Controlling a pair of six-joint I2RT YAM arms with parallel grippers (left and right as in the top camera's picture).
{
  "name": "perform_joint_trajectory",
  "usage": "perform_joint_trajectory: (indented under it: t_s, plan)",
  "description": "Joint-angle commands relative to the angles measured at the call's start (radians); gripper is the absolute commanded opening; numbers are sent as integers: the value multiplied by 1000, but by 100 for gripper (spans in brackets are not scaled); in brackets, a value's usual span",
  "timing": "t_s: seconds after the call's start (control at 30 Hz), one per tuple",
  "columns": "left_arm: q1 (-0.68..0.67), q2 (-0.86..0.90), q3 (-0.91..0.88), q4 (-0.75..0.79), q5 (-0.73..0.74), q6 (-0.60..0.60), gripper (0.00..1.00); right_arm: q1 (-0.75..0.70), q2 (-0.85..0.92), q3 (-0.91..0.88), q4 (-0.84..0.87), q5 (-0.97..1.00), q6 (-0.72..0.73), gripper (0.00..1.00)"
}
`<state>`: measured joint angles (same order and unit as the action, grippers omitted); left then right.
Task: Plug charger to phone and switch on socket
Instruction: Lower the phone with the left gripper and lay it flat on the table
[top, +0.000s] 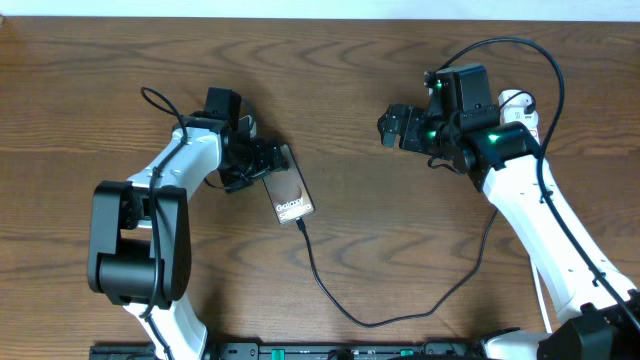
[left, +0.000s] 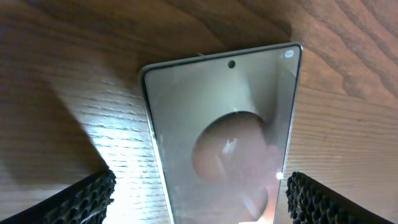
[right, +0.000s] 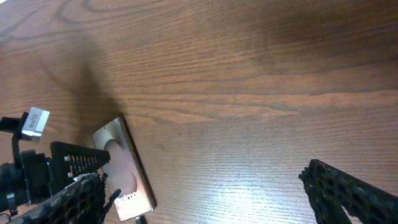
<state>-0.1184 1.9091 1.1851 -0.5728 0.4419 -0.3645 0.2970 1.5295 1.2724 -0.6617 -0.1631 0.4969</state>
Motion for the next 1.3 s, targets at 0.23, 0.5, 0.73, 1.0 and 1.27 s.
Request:
perform_joint_trajectory:
  t_s: [0.23, 0.5, 0.73, 1.0, 1.27]
  plan:
    - [10, -447, 6, -6, -27, 39, 92, 5, 2, -7, 18, 15, 11, 99]
    - [10, -702, 6, -10, -35, 39, 92, 3, 2, -6, 42, 14, 11, 99]
    - [11, -760, 5, -10, -37, 39, 92, -35, 2, -1, 35, -156, -36, 99]
    - [10, -759, 5, -10, -77, 39, 92, -264, 2, 76, -168, -240, -183, 99]
    - [10, -759, 5, -10, -77, 39, 92, -586, 2, 117, -280, -247, -317, 99]
